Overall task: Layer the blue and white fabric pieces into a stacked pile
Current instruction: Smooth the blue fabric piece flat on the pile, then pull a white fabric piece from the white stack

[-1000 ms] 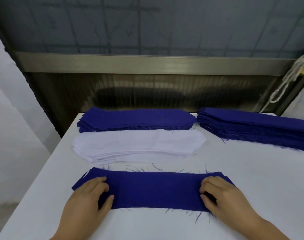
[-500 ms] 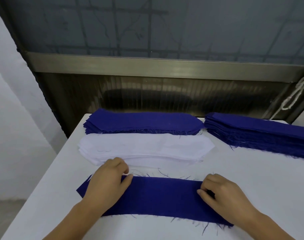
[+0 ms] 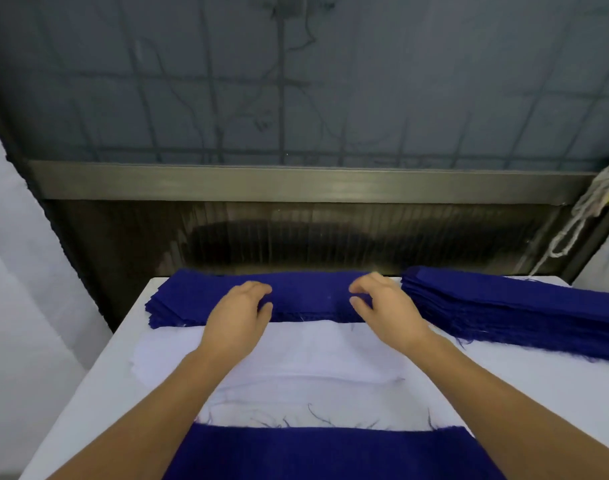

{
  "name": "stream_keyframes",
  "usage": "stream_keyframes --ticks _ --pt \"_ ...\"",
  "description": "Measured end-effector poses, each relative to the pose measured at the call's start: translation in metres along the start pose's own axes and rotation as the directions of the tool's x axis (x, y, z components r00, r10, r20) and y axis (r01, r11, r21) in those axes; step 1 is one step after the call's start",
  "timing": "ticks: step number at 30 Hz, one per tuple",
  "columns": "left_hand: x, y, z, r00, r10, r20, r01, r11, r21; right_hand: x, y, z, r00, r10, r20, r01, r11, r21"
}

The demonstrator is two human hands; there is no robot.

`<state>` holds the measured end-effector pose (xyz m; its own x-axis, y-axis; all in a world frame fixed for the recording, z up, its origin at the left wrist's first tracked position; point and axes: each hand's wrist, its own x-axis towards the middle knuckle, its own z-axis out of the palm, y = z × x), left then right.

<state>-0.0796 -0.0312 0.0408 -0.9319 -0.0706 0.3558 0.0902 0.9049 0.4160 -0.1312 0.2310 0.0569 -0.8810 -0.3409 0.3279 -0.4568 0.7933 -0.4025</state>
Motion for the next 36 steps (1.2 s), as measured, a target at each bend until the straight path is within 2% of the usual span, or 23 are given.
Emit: stream_keyframes --ticks 4,7,17,27,31,34,36 --pt "0.026 -0.008 0.013 0.988 -0.047 0.147 0.046 0.999 0.009 0.03 0.011 0.018 0.989 0.048 0.142 -0.043 0.998 -0.042" --pt "0.027 -0.016 0.02 0.982 -0.043 0.186 0.041 0.999 0.017 0.035 0.017 0.029 0.977 0.066 0.203 -0.052 0.996 -0.073" --pt "0.031 -0.017 0.018 0.98 -0.048 0.193 0.054 0.998 -0.025 0.034 0.02 0.035 0.978 0.086 0.19 -0.099 0.993 0.062" --pt "0.032 -0.011 0.014 0.981 -0.059 0.185 0.071 0.996 -0.062 0.037 0.013 0.037 0.977 0.117 0.18 -0.126 0.991 0.037" --pt "0.021 -0.01 0.011 0.971 -0.029 0.238 0.061 0.99 -0.129 0.028 0.015 0.031 0.973 0.049 0.228 -0.069 0.994 0.081" --pt "0.014 -0.01 0.009 0.948 0.062 0.313 0.002 0.98 -0.198 0.014 0.022 0.02 0.963 -0.102 0.249 0.075 0.991 0.112" --pt "0.01 -0.011 0.01 0.935 0.097 0.34 -0.048 0.987 -0.151 0.002 0.027 0.016 0.936 -0.192 0.295 0.17 0.98 0.098"
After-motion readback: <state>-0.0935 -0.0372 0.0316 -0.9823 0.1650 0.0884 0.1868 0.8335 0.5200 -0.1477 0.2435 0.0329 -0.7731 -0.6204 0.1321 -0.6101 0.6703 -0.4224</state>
